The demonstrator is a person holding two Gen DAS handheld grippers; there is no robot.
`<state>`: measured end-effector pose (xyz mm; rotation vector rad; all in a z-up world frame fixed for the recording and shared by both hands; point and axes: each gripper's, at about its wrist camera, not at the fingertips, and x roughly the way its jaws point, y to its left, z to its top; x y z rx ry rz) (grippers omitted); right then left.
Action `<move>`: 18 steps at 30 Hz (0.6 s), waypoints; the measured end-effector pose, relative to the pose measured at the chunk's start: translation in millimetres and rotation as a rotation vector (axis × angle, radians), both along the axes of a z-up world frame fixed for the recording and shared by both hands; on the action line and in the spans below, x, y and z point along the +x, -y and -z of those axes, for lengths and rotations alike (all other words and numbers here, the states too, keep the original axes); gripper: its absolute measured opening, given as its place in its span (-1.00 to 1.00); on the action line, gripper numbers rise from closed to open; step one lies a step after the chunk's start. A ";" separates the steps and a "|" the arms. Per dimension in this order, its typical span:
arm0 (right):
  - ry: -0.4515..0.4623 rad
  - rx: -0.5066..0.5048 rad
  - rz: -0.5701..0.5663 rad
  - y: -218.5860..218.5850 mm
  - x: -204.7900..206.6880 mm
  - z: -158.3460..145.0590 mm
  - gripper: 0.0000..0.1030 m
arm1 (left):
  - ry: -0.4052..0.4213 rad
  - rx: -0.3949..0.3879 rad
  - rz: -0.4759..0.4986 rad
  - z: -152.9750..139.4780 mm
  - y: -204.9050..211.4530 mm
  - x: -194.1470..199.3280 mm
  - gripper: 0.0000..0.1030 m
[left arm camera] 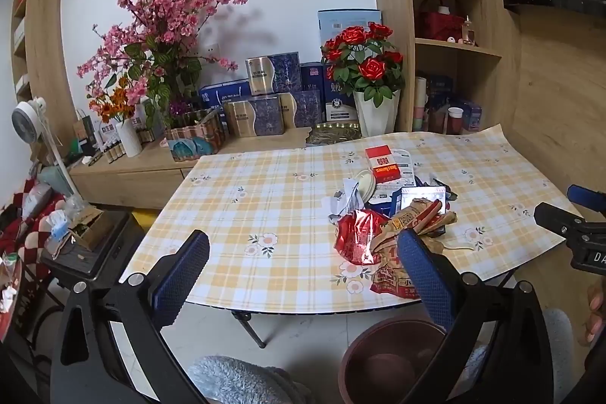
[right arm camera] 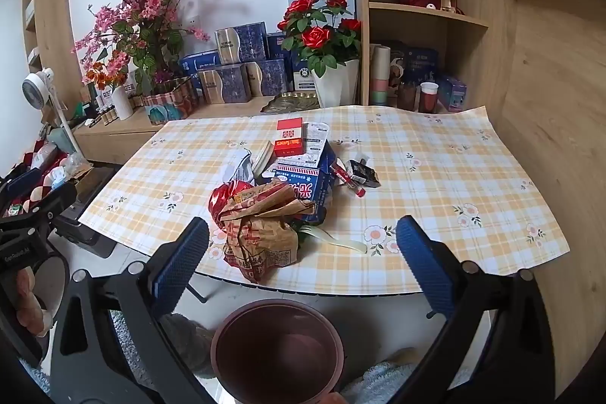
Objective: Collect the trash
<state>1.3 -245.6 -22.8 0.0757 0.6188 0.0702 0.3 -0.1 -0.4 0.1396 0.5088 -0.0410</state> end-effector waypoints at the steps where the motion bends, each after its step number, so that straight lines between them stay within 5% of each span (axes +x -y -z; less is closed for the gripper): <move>1: 0.001 0.002 -0.001 -0.7 -0.4 -0.4 0.89 | -0.002 -0.001 -0.002 0.3 0.6 -0.2 0.89; 18: 0.009 0.017 0.017 3.4 -1.0 -2.1 0.89 | -0.007 -0.029 -0.004 -1.7 -0.6 1.8 0.89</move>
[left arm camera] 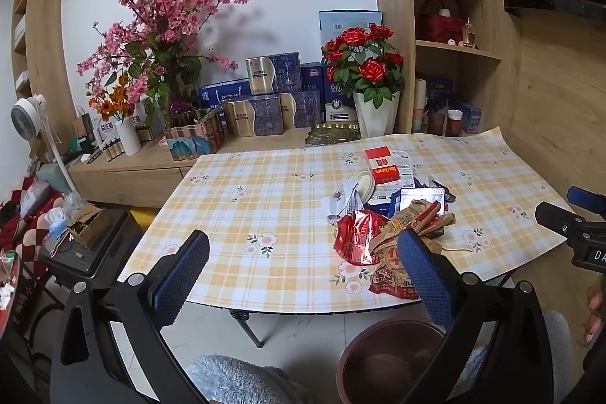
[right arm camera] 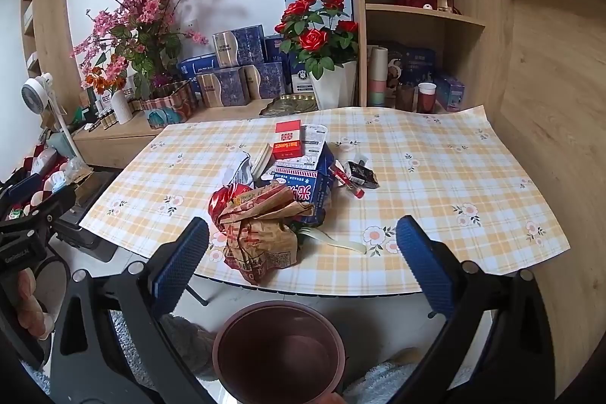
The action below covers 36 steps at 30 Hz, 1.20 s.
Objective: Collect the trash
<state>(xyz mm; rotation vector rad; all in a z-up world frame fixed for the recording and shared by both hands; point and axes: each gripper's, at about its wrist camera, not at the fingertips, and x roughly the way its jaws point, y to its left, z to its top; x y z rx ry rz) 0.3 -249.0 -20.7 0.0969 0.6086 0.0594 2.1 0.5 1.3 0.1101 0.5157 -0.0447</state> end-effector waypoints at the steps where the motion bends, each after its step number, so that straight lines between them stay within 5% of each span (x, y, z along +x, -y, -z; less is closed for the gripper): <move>1: 0.002 0.000 -0.003 0.8 -0.1 1.2 0.89 | 0.001 0.000 0.001 0.3 -0.9 0.0 0.89; 36: 0.000 -0.002 -0.002 1.5 1.0 3.2 0.89 | 0.002 0.005 0.007 -5.0 2.1 -2.7 0.89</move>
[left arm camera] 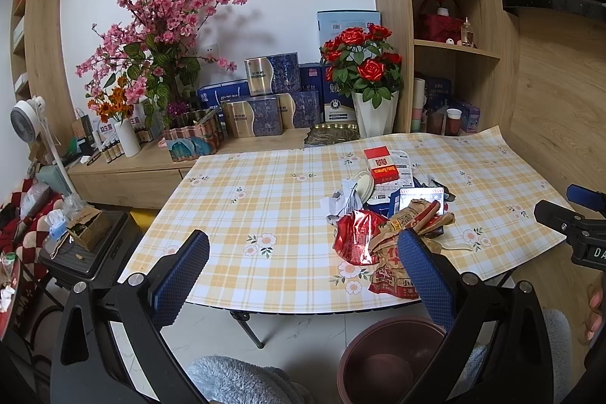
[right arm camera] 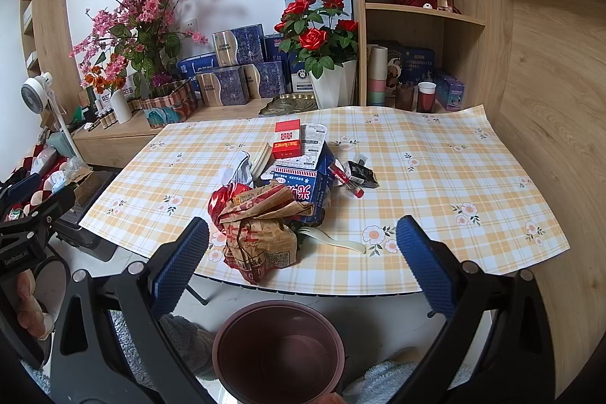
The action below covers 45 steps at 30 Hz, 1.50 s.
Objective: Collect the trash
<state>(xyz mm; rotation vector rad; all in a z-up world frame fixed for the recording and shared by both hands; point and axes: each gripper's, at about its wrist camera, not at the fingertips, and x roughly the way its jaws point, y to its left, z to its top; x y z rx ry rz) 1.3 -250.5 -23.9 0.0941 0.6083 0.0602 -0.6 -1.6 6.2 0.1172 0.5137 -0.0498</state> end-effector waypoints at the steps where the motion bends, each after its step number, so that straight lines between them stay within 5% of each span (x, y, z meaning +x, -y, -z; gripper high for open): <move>1: 0.000 0.000 0.000 -1.5 -1.8 -2.2 0.89 | 0.000 0.000 0.001 -0.3 0.4 -0.2 0.89; 33: -0.019 0.000 -0.001 -1.6 -2.1 7.2 0.89 | 0.004 -0.017 0.008 8.2 -4.2 3.0 0.89; 38: -0.016 0.005 0.018 0.8 -1.1 15.3 0.89 | 0.019 0.068 0.059 21.8 2.9 6.8 0.90; 42: -0.032 0.037 0.025 6.2 3.2 34.4 0.89 | -0.020 -0.009 0.148 41.6 -1.7 14.0 0.90; 45: -0.049 0.071 0.031 9.4 6.1 50.3 0.89 | -0.067 -0.047 0.122 59.3 -7.8 24.6 0.90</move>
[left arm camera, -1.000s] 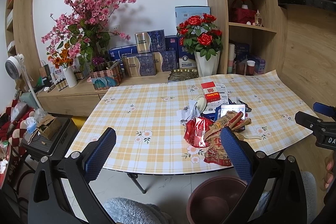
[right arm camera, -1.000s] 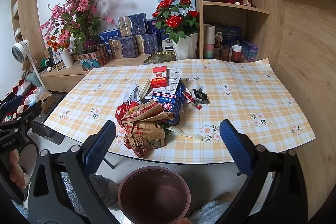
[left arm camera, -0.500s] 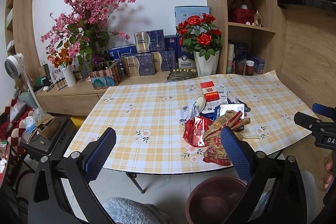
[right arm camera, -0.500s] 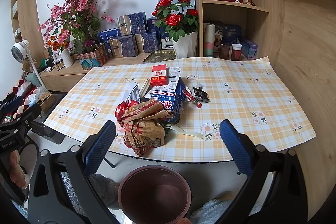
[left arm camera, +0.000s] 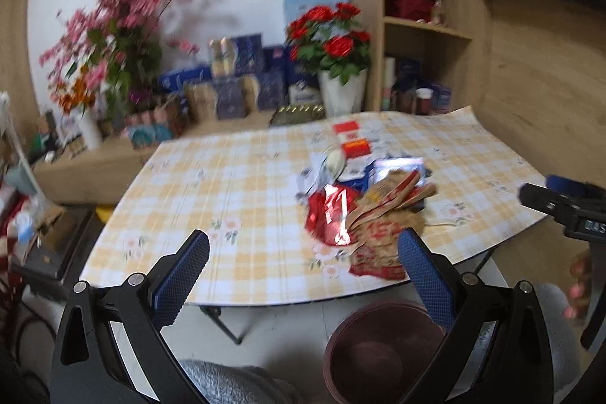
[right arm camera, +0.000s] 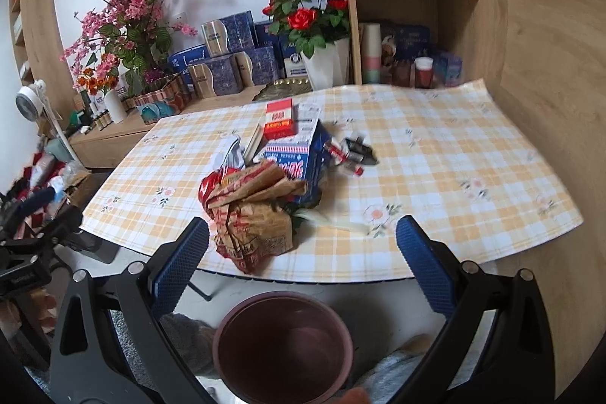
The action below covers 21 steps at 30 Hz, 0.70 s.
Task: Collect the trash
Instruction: 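Grasp the brown paper snack bag with the left gripper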
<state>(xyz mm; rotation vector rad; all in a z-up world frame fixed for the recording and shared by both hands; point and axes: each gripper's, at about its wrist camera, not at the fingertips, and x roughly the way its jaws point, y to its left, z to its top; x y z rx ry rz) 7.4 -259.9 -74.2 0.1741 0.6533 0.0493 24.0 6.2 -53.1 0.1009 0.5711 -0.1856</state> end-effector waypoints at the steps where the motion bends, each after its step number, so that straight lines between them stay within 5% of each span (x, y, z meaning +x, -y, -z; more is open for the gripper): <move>1: -0.009 0.008 -0.001 0.8 1.9 5.2 0.89 | -0.014 -0.012 -0.006 5.5 -2.6 3.3 0.90; 12: -0.050 0.141 -0.005 12.4 19.1 49.4 0.89 | -0.044 -0.022 0.036 46.0 7.7 31.6 0.90; 21: -0.093 0.099 0.020 19.6 34.7 80.7 0.89 | -0.221 -0.145 0.140 82.1 36.4 80.5 0.90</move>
